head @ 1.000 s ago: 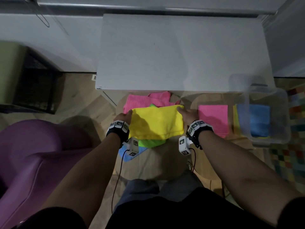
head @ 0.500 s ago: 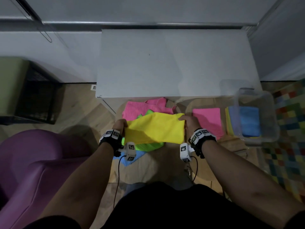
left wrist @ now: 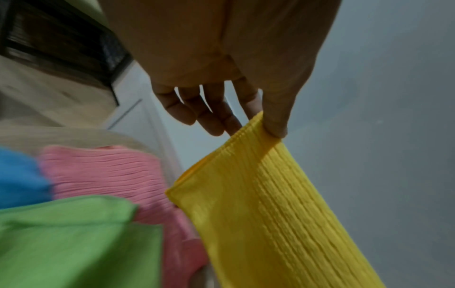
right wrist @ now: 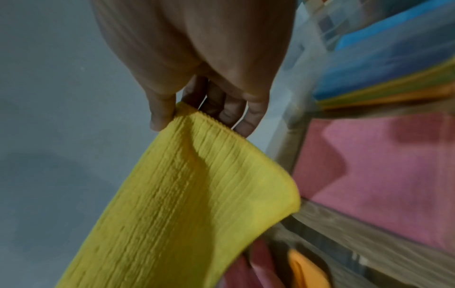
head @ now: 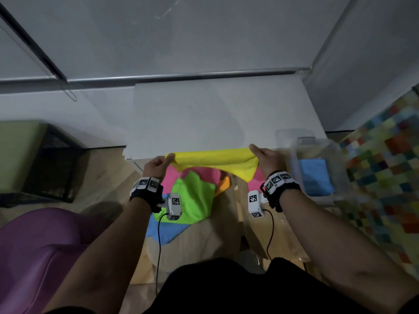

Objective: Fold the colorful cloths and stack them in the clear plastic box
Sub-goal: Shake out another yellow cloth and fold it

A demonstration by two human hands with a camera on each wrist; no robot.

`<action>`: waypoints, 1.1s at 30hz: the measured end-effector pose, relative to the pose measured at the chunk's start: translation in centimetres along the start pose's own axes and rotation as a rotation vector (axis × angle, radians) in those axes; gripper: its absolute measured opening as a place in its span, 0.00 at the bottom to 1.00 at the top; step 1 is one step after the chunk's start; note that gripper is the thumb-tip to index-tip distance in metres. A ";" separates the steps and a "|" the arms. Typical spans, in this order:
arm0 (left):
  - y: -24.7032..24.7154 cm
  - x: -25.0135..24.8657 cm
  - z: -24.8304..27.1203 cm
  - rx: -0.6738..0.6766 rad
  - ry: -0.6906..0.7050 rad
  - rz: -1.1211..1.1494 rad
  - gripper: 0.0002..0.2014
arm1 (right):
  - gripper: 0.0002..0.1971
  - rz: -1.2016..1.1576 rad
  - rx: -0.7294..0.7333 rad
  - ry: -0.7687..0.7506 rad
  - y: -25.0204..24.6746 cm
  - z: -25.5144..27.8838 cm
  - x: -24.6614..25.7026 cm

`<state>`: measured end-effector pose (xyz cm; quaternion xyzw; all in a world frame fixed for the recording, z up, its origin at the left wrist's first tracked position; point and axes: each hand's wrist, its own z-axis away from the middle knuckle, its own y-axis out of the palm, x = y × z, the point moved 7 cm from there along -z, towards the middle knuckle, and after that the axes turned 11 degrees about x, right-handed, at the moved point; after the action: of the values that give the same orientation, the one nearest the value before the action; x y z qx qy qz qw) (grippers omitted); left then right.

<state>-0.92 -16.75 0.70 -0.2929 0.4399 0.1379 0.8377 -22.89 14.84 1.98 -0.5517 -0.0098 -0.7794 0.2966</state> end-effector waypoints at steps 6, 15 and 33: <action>-0.2 -6.9 0.3 -0.134 0.205 0.080 0.19 | 0.11 -0.217 -0.017 -0.112 -3.5 -1.0 4.1; 0.9 -12.5 0.8 -0.150 0.354 0.425 0.16 | 0.12 -0.228 -0.075 -0.323 -7.8 -1.5 8.5; 2.7 -11.2 1.2 -0.153 0.203 0.259 0.15 | 0.17 -0.396 -0.026 -0.197 -8.4 -2.9 6.0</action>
<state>-7.90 -13.63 9.36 -0.3088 0.5445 0.2474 0.7396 -30.65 18.06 8.62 -0.6165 -0.1366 -0.7647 0.1283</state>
